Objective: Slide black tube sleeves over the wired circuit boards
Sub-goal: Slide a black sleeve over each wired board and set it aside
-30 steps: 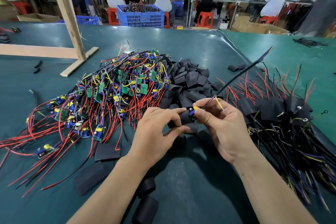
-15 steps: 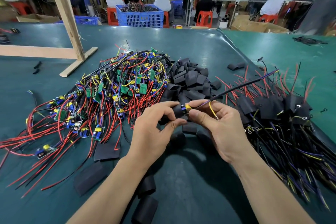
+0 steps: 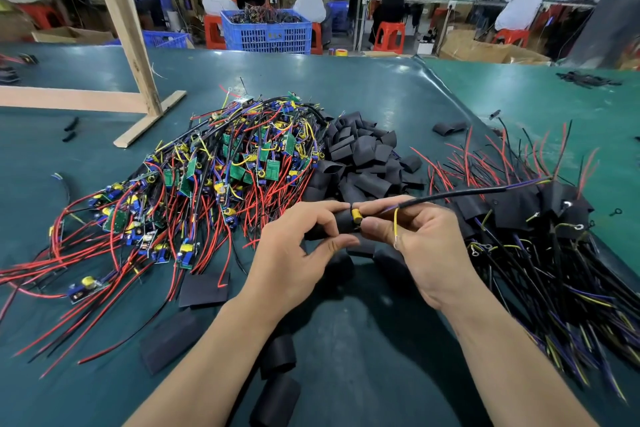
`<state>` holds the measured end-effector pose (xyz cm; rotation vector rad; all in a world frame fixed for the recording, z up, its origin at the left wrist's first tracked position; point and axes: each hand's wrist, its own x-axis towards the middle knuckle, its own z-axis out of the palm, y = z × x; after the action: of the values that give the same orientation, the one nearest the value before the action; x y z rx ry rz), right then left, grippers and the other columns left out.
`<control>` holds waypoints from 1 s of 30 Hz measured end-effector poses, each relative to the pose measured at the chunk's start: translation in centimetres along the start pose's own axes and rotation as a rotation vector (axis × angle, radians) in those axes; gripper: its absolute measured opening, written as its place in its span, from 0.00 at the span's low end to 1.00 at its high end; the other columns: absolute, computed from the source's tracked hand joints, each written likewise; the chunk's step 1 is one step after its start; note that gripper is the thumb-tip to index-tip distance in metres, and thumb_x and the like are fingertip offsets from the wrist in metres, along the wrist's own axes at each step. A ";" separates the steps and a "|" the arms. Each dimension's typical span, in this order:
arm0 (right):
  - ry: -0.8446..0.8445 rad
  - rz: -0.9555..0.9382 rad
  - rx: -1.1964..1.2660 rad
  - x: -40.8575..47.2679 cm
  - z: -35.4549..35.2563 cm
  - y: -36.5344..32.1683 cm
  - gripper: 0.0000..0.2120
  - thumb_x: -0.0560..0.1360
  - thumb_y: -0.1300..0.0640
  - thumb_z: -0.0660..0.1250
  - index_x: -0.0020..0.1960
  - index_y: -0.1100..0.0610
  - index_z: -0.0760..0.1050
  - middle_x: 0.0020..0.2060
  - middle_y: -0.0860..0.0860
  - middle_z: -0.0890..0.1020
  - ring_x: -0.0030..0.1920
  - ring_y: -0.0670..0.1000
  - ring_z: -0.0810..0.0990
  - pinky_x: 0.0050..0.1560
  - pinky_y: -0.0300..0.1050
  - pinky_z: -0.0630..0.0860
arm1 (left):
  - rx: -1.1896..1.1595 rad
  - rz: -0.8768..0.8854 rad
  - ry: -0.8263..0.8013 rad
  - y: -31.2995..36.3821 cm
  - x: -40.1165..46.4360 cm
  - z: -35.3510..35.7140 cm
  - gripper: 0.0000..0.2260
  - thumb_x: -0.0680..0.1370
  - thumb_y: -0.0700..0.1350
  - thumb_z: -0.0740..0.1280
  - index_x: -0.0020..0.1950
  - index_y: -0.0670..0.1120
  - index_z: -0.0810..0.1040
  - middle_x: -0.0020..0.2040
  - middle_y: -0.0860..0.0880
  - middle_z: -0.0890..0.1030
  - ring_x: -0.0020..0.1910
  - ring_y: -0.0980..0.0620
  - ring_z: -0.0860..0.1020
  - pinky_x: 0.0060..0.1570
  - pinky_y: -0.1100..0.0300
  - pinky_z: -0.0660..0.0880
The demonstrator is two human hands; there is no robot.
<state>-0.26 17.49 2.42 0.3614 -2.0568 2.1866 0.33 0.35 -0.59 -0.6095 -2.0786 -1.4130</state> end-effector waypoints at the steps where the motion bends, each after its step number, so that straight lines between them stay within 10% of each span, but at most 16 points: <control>1: 0.012 0.011 0.008 0.0 0.1 0.1 0.10 0.68 0.70 0.74 0.41 0.55 0.84 0.41 0.53 0.87 0.44 0.50 0.85 0.46 0.39 0.79 | -0.003 -0.011 -0.007 0.0 0.0 0.0 0.10 0.72 0.44 0.76 0.42 0.48 0.75 0.56 0.52 0.83 0.59 0.53 0.80 0.57 0.46 0.77; 9: 0.093 0.155 0.229 -0.2 0.9 0.4 0.08 0.61 0.63 0.75 0.40 0.59 0.85 0.41 0.58 0.86 0.43 0.53 0.84 0.48 0.43 0.81 | -0.036 -0.035 -0.029 0.2 0.0 0.1 0.07 0.76 0.40 0.72 0.49 0.46 0.75 0.57 0.53 0.82 0.57 0.56 0.80 0.57 0.62 0.74; 30: 0.071 0.265 0.310 -0.3 0.8 0.2 0.04 0.61 0.63 0.74 0.36 0.57 0.84 0.39 0.57 0.86 0.41 0.53 0.85 0.41 0.41 0.81 | 0.015 0.066 -0.057 -0.2 0.0 -0.2 0.09 0.79 0.35 0.63 0.57 0.41 0.77 0.58 0.50 0.82 0.60 0.55 0.80 0.60 0.56 0.76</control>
<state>0.01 16.71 2.23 0.0354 -1.8178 2.6393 0.22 0.07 -0.67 -0.7133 -2.0917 -1.3560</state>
